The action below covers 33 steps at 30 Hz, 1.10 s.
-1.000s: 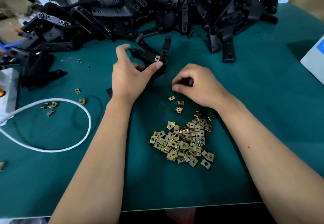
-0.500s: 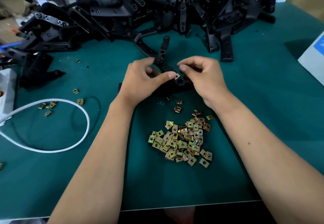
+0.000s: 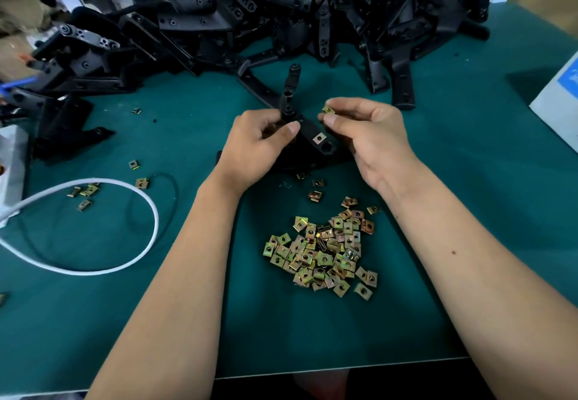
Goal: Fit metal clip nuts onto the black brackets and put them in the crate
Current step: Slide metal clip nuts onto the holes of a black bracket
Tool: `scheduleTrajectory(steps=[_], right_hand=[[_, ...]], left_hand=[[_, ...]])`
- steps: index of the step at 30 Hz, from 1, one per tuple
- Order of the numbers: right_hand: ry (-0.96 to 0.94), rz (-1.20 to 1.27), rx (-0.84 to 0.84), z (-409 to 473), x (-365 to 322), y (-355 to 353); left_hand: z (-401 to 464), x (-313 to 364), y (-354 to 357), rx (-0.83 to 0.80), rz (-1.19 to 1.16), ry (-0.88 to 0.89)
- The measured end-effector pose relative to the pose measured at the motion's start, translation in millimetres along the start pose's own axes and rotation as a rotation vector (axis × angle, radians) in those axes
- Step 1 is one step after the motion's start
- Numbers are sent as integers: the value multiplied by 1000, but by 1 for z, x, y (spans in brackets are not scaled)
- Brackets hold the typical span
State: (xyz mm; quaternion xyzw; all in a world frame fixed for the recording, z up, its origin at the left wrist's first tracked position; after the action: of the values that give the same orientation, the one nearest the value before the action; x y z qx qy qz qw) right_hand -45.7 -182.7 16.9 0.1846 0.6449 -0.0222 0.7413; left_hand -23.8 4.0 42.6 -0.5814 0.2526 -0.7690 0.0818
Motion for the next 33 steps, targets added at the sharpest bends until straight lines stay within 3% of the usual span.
scheduleTrajectory(steps=[12,23,33], right_hand=[[-25,-128,-176,-5,-2,12],[-49,-165,-224,-7,-8,14],[-111,-253,-92,-5,-17,7]], left_hand=[[-1,-1,2,-32,-33,-18],[0,-2,6,-48,21,15],[-2,8,9,-62,78,75]])
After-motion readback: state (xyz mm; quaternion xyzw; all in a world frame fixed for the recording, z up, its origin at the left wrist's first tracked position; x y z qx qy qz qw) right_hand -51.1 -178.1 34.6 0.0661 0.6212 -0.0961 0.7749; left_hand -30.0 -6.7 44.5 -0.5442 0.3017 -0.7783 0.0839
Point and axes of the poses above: each hand's wrist, its own z-axis towards the middle knuckle, its own y-axis out of the palm, x = y × z, the point moved 6 cm from there along z, towards the middle knuckle, and after that the axes turned 6 degrees about -y, right-handed, at the moved point
